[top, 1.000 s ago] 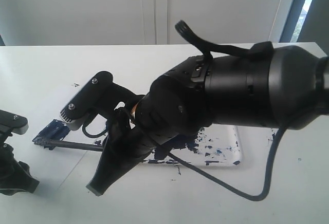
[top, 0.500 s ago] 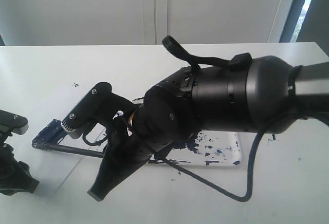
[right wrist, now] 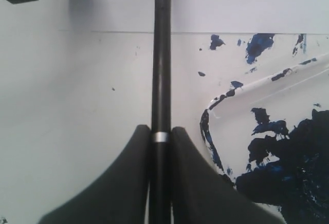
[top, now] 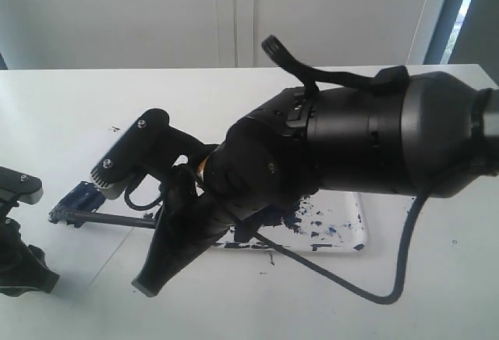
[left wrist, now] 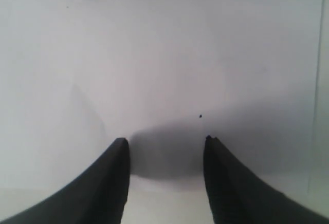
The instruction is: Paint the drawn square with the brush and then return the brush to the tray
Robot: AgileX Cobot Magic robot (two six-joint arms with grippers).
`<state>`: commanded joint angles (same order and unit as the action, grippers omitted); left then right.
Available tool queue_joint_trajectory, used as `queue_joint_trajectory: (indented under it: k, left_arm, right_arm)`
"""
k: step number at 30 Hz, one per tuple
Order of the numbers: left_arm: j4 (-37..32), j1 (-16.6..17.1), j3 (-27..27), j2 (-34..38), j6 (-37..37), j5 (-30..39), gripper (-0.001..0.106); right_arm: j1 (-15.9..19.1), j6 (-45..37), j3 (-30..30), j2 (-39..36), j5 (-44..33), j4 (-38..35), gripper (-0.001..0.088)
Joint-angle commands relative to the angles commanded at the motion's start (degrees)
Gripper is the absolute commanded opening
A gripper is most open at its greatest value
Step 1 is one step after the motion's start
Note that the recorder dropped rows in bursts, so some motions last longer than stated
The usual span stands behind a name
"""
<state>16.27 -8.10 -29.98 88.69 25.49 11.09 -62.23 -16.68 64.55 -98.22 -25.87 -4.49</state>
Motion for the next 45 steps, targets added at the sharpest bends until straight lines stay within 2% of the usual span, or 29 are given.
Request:
queue_joint_trajectory:
  k: [5, 10, 18, 26, 34, 45]
  left_arm:
    - [0.0, 0.0, 0.0, 0.0, 0.0, 0.1, 0.051]
    - [0.0, 0.0, 0.0, 0.0, 0.0, 0.0, 0.051]
    - [0.0, 0.0, 0.0, 0.0, 0.0, -0.1, 0.051]
    - [0.0, 0.0, 0.0, 0.0, 0.1, -0.2, 0.051]
    - [0.0, 0.0, 0.0, 0.0, 0.1, -0.2, 0.051]
    - [0.0, 0.0, 0.0, 0.0, 0.2, -0.2, 0.051]
  right_arm:
    - [0.0, 0.0, 0.0, -1.2, 1.6, 0.7, 0.0]
    - [0.6, 13.0, 0.0, -1.2, -0.3, 14.8, 0.0]
    - [0.6, 13.0, 0.0, -1.2, 2.5, 14.7, 0.0]
    - [0.6, 12.8, 0.0, 1.4, 0.1, 12.5, 0.0]
    - [0.6, 5.6, 0.0, 1.4, -1.9, 4.0, 0.0]
    - [0.6, 3.7, 0.0, -0.1, -1.2, 2.7, 0.0]
